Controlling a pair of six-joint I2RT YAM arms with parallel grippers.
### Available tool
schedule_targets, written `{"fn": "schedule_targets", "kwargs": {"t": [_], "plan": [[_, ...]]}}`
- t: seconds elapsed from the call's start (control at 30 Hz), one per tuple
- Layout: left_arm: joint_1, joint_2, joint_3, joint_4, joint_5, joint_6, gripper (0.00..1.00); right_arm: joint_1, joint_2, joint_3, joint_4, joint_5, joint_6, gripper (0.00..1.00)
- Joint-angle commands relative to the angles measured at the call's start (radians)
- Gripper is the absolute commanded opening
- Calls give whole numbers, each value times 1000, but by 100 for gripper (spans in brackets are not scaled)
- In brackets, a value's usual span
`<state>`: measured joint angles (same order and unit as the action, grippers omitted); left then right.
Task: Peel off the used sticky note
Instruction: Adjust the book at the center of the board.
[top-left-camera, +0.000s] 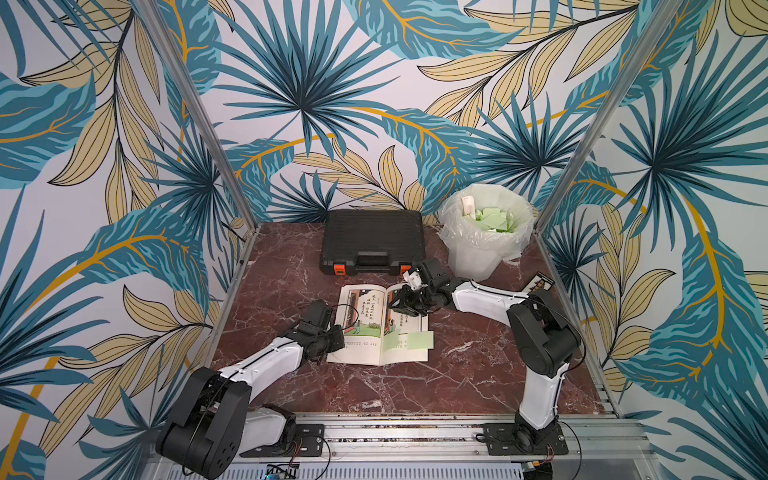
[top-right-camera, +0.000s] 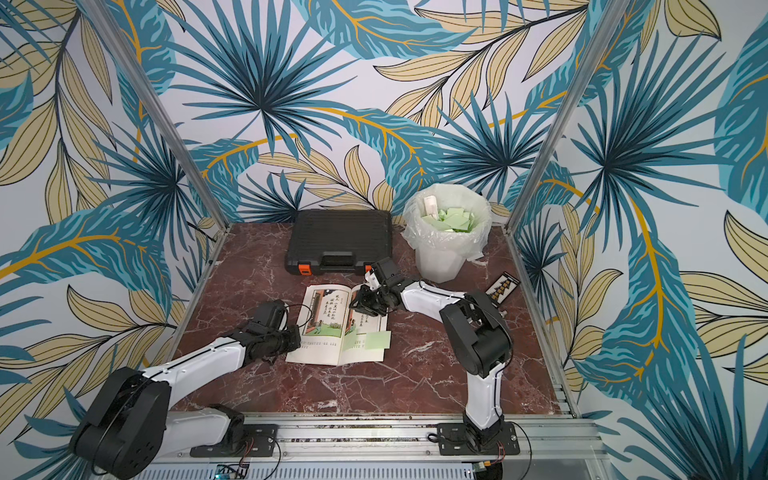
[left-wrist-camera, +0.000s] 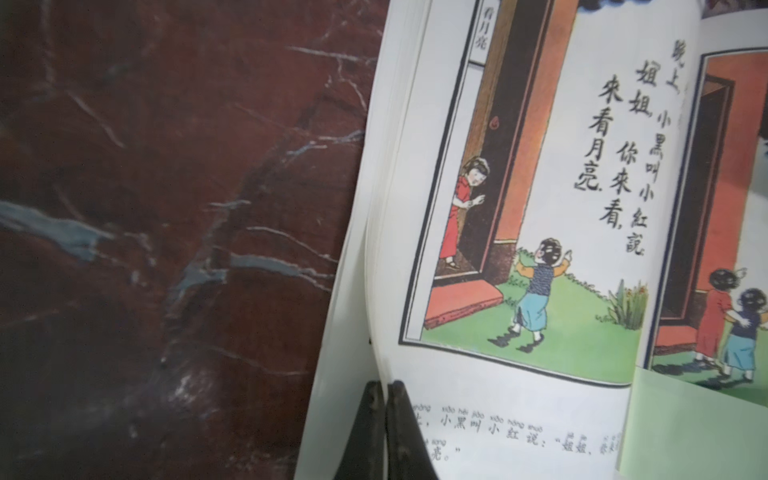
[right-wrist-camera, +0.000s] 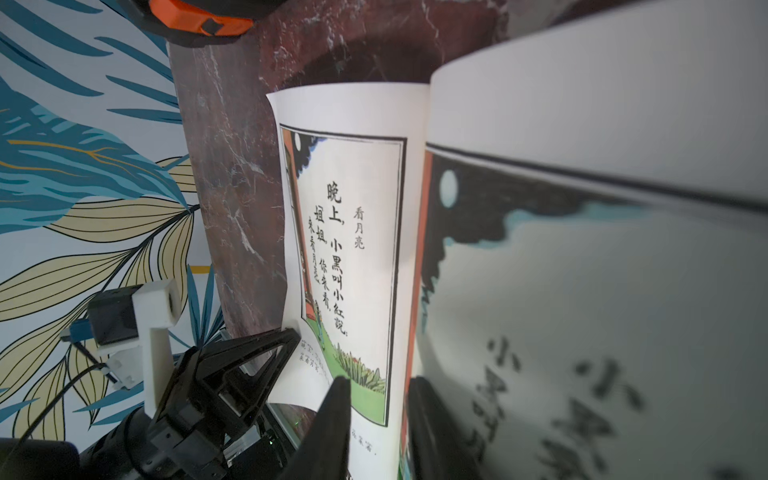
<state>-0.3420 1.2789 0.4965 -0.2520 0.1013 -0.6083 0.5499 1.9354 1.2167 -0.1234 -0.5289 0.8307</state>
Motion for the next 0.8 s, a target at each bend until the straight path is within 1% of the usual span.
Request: {"fn": "schedule_targets", "kwargs": {"t": [0.0,0.13,0.33,0.47,0.57,0.63,0.7,0.77], "plan": [[-12,30,38,-3,35,26,4,11,62,-22,71,-69,16,27],[-19,52,43,6,48,27,8,19,111,-45,173,-104,64,27],[-21,52,51,-14,36,34,14,29,151,-42,162,-82,52,25],[-22,34,60,-58,14,39,27,31,150,-41,108,-32,17,23],[-22,-8,85,-120,-1,47,42,33,152,-39,61,13,-10,18],[-22,-48,103,-160,-4,49,54,35,159,-38,39,41,-26,15],[-21,-92,123,-188,16,50,60,37,165,-38,24,65,-41,11],[-21,-118,148,-204,67,53,63,39,171,-39,13,86,-49,8]]}}
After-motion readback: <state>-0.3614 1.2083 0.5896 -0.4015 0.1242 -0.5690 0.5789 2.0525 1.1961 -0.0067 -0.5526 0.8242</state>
